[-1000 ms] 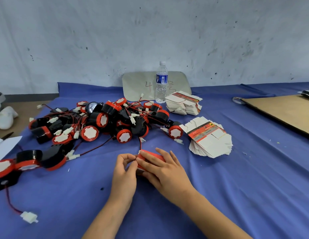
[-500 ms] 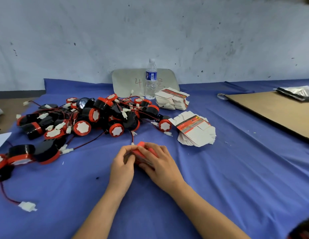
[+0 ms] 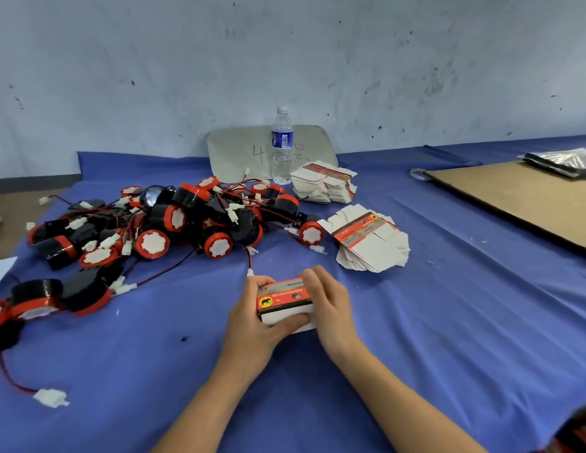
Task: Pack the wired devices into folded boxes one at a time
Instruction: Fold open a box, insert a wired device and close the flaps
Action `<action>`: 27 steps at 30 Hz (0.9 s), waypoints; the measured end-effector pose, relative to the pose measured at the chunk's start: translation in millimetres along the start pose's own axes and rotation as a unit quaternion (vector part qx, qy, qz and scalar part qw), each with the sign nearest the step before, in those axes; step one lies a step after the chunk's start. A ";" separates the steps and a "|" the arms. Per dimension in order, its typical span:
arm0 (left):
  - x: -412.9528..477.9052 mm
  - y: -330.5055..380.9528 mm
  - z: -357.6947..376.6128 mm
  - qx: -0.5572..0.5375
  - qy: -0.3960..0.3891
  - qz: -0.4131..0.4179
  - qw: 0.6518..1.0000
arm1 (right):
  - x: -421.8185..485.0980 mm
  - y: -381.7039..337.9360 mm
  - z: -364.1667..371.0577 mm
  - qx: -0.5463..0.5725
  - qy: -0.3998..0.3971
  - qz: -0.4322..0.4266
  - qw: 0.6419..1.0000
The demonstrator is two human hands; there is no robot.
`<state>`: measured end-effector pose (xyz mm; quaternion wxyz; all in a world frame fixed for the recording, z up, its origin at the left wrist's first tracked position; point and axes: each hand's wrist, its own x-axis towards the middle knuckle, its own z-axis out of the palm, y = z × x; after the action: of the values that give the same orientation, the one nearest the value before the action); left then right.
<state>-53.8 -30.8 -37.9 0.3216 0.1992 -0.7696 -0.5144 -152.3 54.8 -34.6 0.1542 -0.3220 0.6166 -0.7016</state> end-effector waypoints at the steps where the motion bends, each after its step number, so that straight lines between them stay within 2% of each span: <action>1: -1.4 1.9 2.0 -0.007 0.002 0.004 1.000 | -2.3 -0.4 4.0 -0.015 0.022 -0.020 0.999; 5: -3.8 6.9 7.7 -0.028 0.010 0.027 0.999 | -1.1 -6.6 6.7 -0.052 0.104 -0.053 0.992; 9: -3.3 6.6 13.9 -0.037 0.028 0.026 0.999 | 4.8 -8.5 2.4 -0.076 0.114 -0.055 0.989; 13: -1.9 2.3 13.1 -0.055 0.005 0.026 0.998 | 10.7 -3.4 -2.5 -0.045 0.107 0.039 0.992; 16: 1.6 -3.8 11.8 -0.088 -0.025 0.029 0.995 | 23.0 -9.1 -15.5 0.071 0.153 0.165 0.972; 20: 4.9 -7.0 7.6 -0.096 -0.017 0.038 0.995 | 18.0 -31.3 -44.3 0.307 0.218 0.170 0.911; 23: 7.2 -11.3 4.5 -0.113 -0.004 0.030 0.993 | -9.8 -41.4 -79.4 0.401 0.333 0.080 0.850; 25: 6.9 -15.2 5.0 -0.110 -0.021 0.024 0.993 | -37.4 -47.3 -107.8 0.360 0.499 -0.015 0.788; 27: 5.4 -17.7 7.1 -0.098 -0.038 0.026 0.994 | -66.7 -53.2 -132.9 0.237 0.661 -0.071 0.708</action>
<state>-63.1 -36.4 -54.5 0.3231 0.1267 -0.7321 -0.5861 -178.3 207.8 -5.0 -0.2715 0.2284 0.3493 -0.8673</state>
